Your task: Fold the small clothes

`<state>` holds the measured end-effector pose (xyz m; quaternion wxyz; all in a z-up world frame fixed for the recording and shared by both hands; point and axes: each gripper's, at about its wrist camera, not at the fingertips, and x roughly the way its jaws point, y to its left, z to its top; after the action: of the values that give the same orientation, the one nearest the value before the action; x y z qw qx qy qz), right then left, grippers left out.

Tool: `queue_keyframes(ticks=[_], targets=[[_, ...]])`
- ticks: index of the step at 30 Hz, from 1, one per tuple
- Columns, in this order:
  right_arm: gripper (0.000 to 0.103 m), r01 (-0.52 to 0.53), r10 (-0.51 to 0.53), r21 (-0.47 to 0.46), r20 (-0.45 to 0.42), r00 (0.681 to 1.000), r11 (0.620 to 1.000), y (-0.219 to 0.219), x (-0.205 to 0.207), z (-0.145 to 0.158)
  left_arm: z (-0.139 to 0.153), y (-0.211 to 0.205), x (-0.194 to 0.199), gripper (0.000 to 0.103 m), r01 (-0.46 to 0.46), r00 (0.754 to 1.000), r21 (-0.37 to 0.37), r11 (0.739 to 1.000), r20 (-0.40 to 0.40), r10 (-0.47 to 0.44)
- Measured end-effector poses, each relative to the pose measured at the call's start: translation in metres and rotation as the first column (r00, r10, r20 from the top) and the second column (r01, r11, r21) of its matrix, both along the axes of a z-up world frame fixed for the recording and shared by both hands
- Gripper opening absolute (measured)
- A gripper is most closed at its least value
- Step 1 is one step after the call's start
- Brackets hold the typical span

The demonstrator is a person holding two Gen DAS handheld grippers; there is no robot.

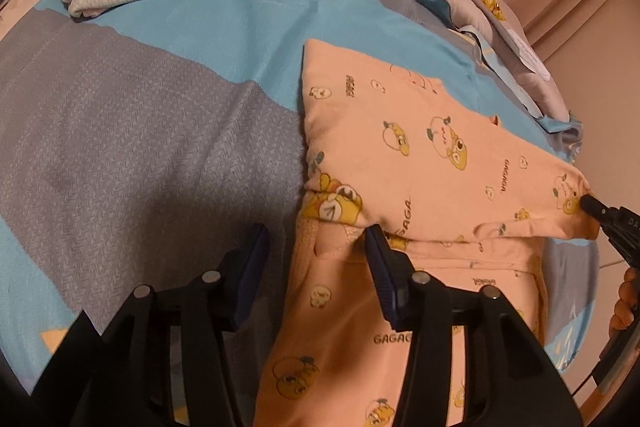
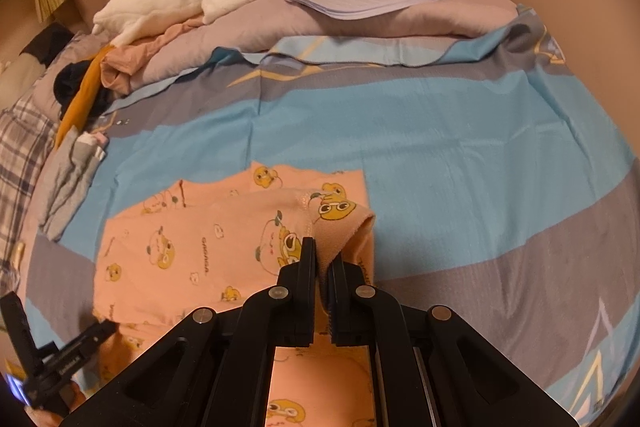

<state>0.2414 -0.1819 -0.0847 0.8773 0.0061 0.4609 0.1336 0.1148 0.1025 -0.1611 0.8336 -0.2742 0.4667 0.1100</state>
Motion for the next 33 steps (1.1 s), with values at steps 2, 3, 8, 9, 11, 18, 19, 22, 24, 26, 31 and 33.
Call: queue_keyframes(ticks=[2,3,8,9,11,18,19,22,24,26,31,33], targets=[[0.006,0.005,-0.005,0.001,-0.007,1.000,1.000,-0.003,0.001,-0.002,-0.001,0.001,0.000,0.047,-0.007,1.000,0.013,1.000,0.003,0.007],[0.006,0.007,-0.007,0.001,-0.010,1.000,1.000,-0.004,0.002,-0.004,-0.002,0.001,0.000,0.047,-0.007,1.000,0.016,1.000,0.005,0.007],[0.006,0.017,-0.017,0.001,-0.032,0.999,1.000,-0.010,0.006,-0.011,-0.003,0.002,0.000,0.047,-0.005,1.000,0.020,1.000,0.007,0.005],[0.006,0.018,-0.018,-0.002,-0.035,0.999,1.000,-0.009,0.007,-0.012,-0.003,0.003,0.001,0.047,-0.008,1.000,0.015,1.000,0.007,0.008],[0.006,0.019,-0.019,-0.006,-0.043,0.999,1.000,-0.010,0.008,-0.016,-0.003,0.005,0.001,0.047,-0.012,1.000,0.006,1.000,0.006,0.012],[0.006,0.032,-0.032,-0.012,-0.073,0.997,0.999,-0.013,0.012,-0.028,-0.003,0.006,0.003,0.048,-0.015,1.000,-0.008,1.000,0.005,0.015],[0.006,0.034,-0.034,-0.013,-0.078,0.996,0.999,-0.014,0.014,-0.030,-0.003,0.006,0.003,0.048,-0.016,1.000,-0.009,1.000,0.005,0.016],[0.006,0.038,-0.039,-0.019,-0.092,0.995,0.999,-0.015,0.016,-0.035,-0.003,0.006,0.003,0.048,-0.016,1.000,-0.012,1.000,0.006,0.016],[0.006,0.041,-0.043,-0.022,-0.104,0.994,0.999,-0.016,0.019,-0.039,-0.003,0.006,0.003,0.048,-0.015,1.000,-0.012,1.000,0.006,0.015],[0.006,0.043,-0.046,-0.022,-0.118,0.992,0.999,-0.018,0.021,-0.044,-0.003,0.006,0.003,0.048,-0.016,1.000,-0.014,1.000,0.006,0.016],[0.006,0.052,-0.053,-0.009,-0.138,0.989,0.999,-0.021,0.024,-0.053,-0.003,0.007,0.003,0.048,-0.020,1.000,-0.024,1.000,0.004,0.020],[0.006,0.061,-0.059,0.008,-0.141,0.988,0.998,-0.024,0.024,-0.055,-0.003,0.007,0.003,0.048,-0.019,1.000,-0.026,0.999,0.004,0.019]])
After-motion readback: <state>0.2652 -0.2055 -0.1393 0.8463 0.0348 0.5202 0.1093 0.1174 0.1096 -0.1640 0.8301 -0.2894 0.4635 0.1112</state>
